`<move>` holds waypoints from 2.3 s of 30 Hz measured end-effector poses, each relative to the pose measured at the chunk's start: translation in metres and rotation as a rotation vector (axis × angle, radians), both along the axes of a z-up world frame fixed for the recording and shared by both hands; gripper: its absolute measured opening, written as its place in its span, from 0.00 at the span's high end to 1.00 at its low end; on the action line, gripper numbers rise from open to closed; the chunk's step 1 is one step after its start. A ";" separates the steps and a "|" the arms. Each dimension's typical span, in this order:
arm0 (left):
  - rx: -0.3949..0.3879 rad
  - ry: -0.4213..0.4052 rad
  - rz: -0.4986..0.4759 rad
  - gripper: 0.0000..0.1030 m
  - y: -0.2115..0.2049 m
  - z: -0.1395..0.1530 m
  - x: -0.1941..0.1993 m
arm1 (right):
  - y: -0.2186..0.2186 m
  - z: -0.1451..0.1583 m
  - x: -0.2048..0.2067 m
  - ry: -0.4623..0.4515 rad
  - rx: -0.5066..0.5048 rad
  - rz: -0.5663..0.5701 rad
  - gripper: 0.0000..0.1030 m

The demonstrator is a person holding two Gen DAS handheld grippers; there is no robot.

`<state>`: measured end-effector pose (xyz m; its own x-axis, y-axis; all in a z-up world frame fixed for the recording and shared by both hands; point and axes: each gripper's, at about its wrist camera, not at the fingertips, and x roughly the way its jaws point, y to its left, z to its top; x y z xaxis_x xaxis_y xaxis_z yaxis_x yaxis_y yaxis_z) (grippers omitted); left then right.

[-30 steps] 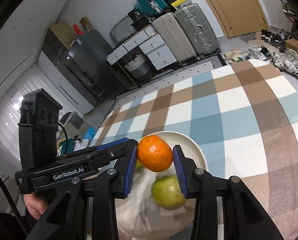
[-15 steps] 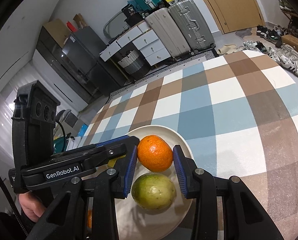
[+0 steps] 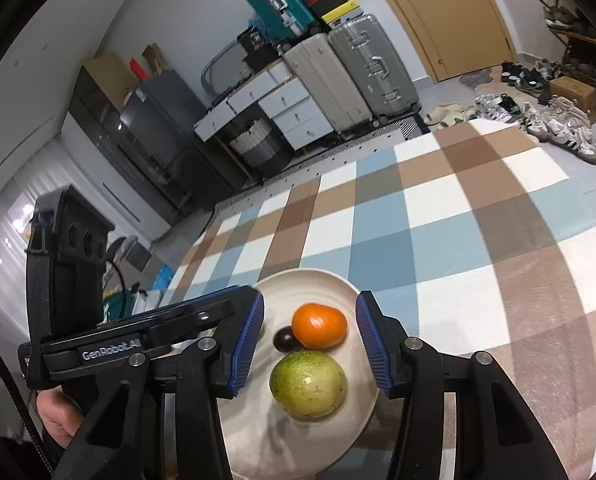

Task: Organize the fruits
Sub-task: 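Carry the plum and orange onto the white plate and open both grippers, then withdraw both grippers from the plate toward the remaining fruits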

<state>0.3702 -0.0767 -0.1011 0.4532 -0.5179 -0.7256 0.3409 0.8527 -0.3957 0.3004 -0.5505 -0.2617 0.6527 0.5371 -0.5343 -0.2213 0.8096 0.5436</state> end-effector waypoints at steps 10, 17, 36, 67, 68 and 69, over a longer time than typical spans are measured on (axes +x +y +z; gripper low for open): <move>0.031 -0.089 0.058 0.60 0.030 0.043 -0.045 | 0.002 0.028 -0.037 -0.065 -0.026 0.002 0.44; 0.069 -0.152 0.094 0.54 0.043 0.062 -0.087 | 0.012 0.046 -0.068 -0.128 -0.065 0.026 0.35; 0.087 -0.222 0.191 0.06 0.082 0.073 -0.193 | 0.028 0.057 -0.149 -0.186 -0.114 0.075 0.19; 0.162 -0.143 0.313 0.01 0.128 -0.007 -0.267 | 0.059 -0.001 -0.191 -0.104 -0.244 0.119 0.18; 0.163 -0.140 0.315 0.01 0.129 -0.010 -0.266 | 0.060 -0.003 -0.190 -0.099 -0.247 0.120 0.18; 0.163 -0.136 0.316 0.01 0.129 -0.012 -0.266 | 0.061 -0.005 -0.188 -0.092 -0.251 0.122 0.18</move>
<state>0.1047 0.0527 -0.1129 0.6703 -0.2199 -0.7088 0.0908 0.9722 -0.2158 0.1122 -0.4894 -0.2671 0.6437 0.4731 -0.6014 -0.3642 0.8807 0.3030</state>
